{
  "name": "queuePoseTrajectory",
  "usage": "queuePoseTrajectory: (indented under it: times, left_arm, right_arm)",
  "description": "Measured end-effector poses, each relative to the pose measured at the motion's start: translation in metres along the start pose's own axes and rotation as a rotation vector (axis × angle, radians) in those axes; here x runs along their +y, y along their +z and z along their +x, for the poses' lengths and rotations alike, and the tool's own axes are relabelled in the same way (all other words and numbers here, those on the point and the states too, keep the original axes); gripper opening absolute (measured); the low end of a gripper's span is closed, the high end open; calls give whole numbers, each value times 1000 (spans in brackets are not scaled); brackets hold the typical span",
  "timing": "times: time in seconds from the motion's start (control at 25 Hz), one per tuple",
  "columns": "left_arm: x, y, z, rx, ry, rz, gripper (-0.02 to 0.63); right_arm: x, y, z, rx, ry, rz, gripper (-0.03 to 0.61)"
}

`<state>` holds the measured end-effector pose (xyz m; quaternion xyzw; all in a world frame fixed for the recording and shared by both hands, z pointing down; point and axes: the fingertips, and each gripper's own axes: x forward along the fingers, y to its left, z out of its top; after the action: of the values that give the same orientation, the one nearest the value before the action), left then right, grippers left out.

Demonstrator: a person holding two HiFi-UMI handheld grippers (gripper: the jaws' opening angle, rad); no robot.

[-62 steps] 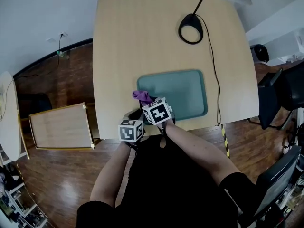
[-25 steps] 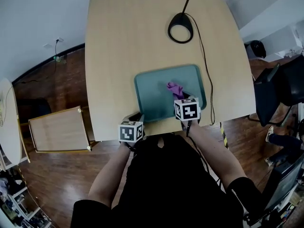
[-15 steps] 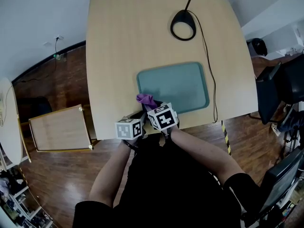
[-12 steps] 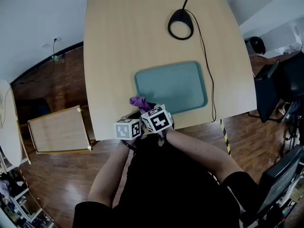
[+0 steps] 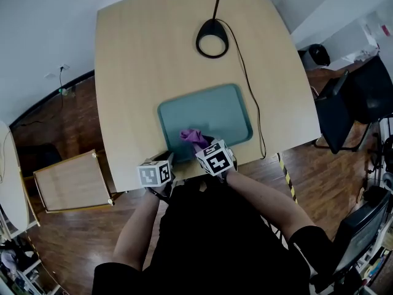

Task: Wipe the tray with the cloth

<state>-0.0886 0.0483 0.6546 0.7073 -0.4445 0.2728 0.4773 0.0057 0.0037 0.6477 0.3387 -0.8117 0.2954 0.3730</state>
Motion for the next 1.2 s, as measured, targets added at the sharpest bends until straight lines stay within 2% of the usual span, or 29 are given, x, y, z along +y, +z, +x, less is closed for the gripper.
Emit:
queuePoseTrajectory:
  times: [0.24, 0.36, 0.44, 0.56, 0.64, 0.76, 1.08, 1.2]
  left_arm:
    - [4, 1, -4, 10, 52, 40, 83]
    - [3, 1, -2, 25, 71, 67, 81]
    - [2, 1, -1, 36, 78, 84, 82]
    - [1, -3, 0, 50, 78, 90, 83]
    - [2, -5, -1, 54, 82, 91, 84]
    - [1, -4, -3, 50, 97, 94, 84]
    - [-4, -5, -3, 54, 82, 106, 84]
    - [-3, -3, -3, 63, 87, 106, 84]
  right_arm:
    - [-106, -29, -45, -1, -155, 3, 107]
    - [-147, -41, -61, 25, -203, -10, 109]
    - [-167, -49, -68, 50, -216, -35, 107]
    - [-175, -54, -72, 77, -171, -36, 107]
    - [-169, -46, -73, 97, -145, -92, 107]
    - [-172, -28, -69, 131, -153, -228, 109]
    - [-206, 42, -31, 145, -168, -356, 109]
    - [-213, 69, -18, 178, -191, -501, 109]
